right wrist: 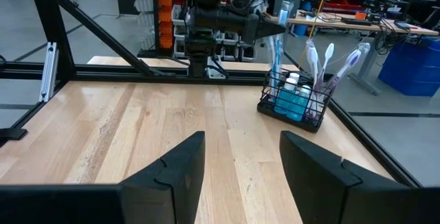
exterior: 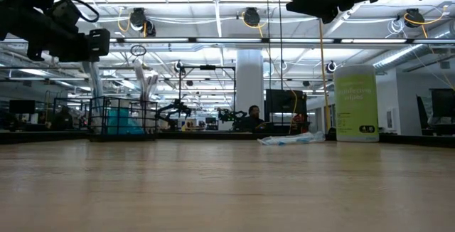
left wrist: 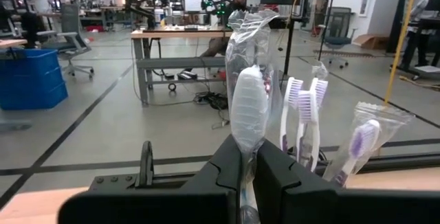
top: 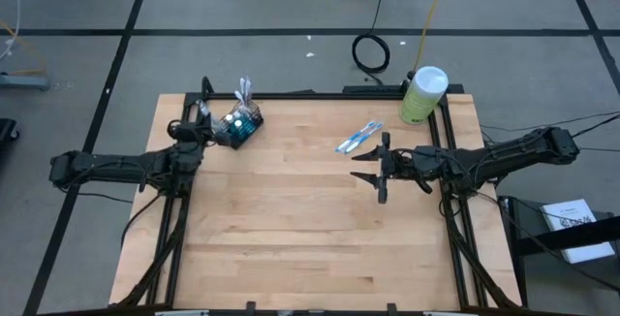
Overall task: Pick & Place toothbrushing station
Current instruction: Put the blue toothbrush into the left compartment of the wire organizer
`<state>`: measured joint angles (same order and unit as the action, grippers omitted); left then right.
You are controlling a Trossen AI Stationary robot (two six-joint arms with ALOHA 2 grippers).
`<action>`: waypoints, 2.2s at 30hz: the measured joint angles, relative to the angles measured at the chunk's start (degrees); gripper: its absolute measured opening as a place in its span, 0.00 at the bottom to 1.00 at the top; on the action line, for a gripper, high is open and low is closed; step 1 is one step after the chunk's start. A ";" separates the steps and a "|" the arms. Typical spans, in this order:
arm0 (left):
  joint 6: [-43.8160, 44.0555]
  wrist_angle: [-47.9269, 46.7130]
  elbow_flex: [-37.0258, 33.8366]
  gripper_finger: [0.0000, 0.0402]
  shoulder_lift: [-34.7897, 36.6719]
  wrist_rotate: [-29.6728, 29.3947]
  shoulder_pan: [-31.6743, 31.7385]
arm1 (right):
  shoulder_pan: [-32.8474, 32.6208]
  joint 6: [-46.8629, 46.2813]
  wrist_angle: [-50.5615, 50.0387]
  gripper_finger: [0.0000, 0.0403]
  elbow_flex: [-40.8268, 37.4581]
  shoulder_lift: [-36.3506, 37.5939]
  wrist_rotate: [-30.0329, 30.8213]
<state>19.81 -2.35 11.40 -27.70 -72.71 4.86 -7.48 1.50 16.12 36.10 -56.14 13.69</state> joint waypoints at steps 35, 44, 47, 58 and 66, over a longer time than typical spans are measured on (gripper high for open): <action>22.19 -8.04 -0.04 0.07 -14.81 -0.12 0.00 | 1.13 -0.41 0.28 0.45 -0.02 -0.04 -0.20; 25.78 -8.26 -0.11 0.07 -17.39 1.11 0.10 | 1.13 -0.42 0.28 0.45 -0.02 -0.04 -0.22; 26.21 -9.45 -0.34 0.11 -17.49 3.59 0.93 | 1.13 -0.42 0.28 0.45 -0.02 -0.02 -0.22; 24.05 -8.60 -0.24 0.10 -17.31 8.62 3.48 | 1.13 -0.44 0.25 0.45 -0.02 -0.03 -0.24; 12.82 0.36 -0.28 0.21 -17.35 9.29 3.37 | 1.13 -0.44 0.26 0.45 -0.02 -0.04 -0.24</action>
<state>32.63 -1.98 11.11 -45.05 -63.42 8.23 -6.35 1.06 16.38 36.07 -56.18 13.45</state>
